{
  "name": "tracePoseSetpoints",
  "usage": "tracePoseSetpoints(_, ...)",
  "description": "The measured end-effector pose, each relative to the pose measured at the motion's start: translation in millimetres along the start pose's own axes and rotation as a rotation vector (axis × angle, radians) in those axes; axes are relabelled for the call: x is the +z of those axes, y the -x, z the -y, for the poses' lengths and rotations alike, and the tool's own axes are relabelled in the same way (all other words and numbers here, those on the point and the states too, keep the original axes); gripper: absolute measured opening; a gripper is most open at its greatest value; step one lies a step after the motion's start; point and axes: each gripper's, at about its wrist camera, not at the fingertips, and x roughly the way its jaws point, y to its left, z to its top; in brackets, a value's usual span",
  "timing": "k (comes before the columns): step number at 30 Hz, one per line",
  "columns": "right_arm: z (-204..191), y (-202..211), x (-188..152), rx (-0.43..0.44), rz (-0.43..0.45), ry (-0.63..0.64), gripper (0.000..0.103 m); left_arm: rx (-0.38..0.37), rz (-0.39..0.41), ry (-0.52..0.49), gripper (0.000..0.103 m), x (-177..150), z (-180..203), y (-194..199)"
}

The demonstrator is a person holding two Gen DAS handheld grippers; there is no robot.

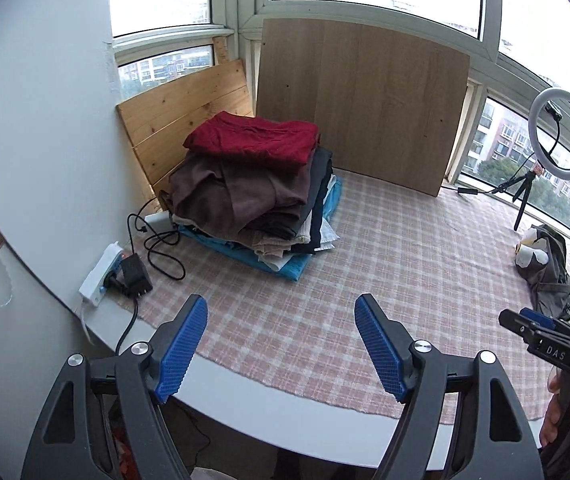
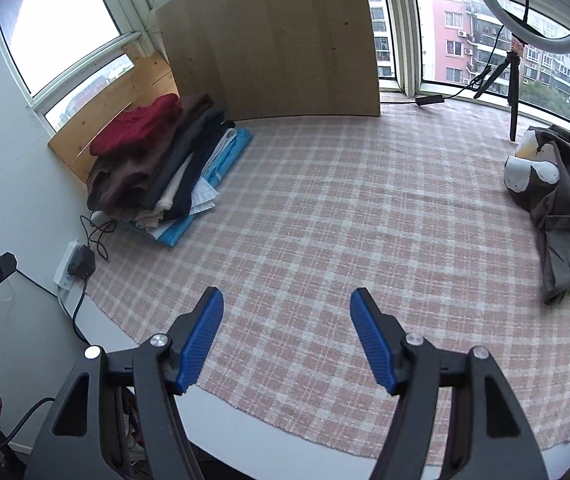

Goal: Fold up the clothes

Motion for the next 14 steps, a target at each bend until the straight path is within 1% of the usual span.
tracePoseSetpoints(4,-2,7,-5,0.001,0.013,0.036,0.065,0.017,-0.006,0.005,0.075,-7,5,8)
tracePoseSetpoints(7,1,8,-5,0.009,0.013,0.034,0.065,0.025,-0.003,0.007,0.075,-9,9,13)
tracePoseSetpoints(12,9,8,-5,0.021,0.007,0.018,0.065,0.064,0.036,-0.013,0.074,-12,15,21)
tracePoseSetpoints(14,11,8,-5,0.019,0.004,0.019,0.065,0.067,0.041,-0.019,0.074,-12,18,21)
